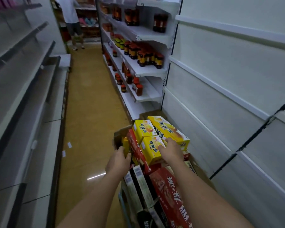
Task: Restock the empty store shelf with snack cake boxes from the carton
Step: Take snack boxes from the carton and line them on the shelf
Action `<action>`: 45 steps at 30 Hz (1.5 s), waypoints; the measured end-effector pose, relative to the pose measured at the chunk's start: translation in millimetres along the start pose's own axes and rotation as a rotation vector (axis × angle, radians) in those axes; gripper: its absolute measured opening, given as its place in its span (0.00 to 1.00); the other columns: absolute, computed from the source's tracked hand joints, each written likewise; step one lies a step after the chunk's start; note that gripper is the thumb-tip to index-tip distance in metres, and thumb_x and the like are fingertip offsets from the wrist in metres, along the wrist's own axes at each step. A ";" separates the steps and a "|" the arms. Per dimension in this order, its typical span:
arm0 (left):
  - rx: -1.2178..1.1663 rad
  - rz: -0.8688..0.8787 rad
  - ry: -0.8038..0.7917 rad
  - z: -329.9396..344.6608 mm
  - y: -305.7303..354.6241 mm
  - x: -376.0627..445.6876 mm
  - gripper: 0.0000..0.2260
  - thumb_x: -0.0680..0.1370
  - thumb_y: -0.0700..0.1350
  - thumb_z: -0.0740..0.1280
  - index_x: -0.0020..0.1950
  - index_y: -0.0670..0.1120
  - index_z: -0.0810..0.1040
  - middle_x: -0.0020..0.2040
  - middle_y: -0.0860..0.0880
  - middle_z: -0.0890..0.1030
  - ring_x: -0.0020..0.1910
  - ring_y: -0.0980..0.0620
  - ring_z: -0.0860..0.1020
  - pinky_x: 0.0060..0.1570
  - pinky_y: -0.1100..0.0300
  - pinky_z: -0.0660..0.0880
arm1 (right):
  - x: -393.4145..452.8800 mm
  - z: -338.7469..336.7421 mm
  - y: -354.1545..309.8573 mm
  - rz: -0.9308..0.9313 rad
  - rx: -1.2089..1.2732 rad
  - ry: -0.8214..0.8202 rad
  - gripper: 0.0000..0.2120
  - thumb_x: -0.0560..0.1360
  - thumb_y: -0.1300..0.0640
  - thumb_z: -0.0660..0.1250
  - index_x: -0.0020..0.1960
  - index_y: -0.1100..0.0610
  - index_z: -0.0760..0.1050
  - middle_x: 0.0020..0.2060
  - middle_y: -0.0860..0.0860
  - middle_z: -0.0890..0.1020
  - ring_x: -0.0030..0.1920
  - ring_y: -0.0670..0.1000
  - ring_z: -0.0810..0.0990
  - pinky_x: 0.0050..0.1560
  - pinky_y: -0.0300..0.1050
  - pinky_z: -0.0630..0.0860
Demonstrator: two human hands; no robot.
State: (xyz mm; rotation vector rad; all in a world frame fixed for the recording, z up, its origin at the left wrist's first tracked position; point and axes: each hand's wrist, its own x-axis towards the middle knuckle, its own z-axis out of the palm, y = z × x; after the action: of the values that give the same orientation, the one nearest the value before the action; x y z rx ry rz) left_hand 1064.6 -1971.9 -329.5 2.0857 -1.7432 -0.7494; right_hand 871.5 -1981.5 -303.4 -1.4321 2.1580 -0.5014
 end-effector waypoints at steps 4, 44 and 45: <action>-0.047 0.056 -0.074 10.8 14.7 25.0 0.17 0.81 0.53 0.58 0.67 0.46 0.68 0.60 0.45 0.74 0.56 0.44 0.76 0.47 0.56 0.73 | 22.7 8.2 -7.4 0.026 -0.023 -0.025 0.26 0.78 0.48 0.61 0.73 0.57 0.63 0.69 0.55 0.71 0.67 0.58 0.71 0.60 0.52 0.72; -0.561 -0.395 -0.012 63.2 41.9 102.1 0.23 0.79 0.57 0.60 0.74 0.55 0.63 0.66 0.45 0.70 0.60 0.43 0.75 0.57 0.47 0.74 | 100.7 76.3 -29.8 0.341 0.500 -0.261 0.28 0.80 0.40 0.53 0.68 0.62 0.69 0.62 0.57 0.76 0.60 0.58 0.76 0.54 0.50 0.77; -0.580 -0.363 -0.010 60.5 40.4 100.4 0.22 0.79 0.56 0.60 0.73 0.56 0.65 0.65 0.46 0.73 0.58 0.44 0.76 0.57 0.47 0.75 | 101.4 73.8 -30.8 0.360 0.525 -0.272 0.30 0.80 0.39 0.53 0.70 0.61 0.67 0.64 0.57 0.75 0.63 0.58 0.75 0.57 0.49 0.75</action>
State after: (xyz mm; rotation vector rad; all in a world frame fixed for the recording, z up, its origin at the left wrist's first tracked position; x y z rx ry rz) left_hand 1008.8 -2072.8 -374.9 1.9806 -0.9810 -1.1961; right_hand 905.0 -2089.2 -366.3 -0.7597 1.8253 -0.6339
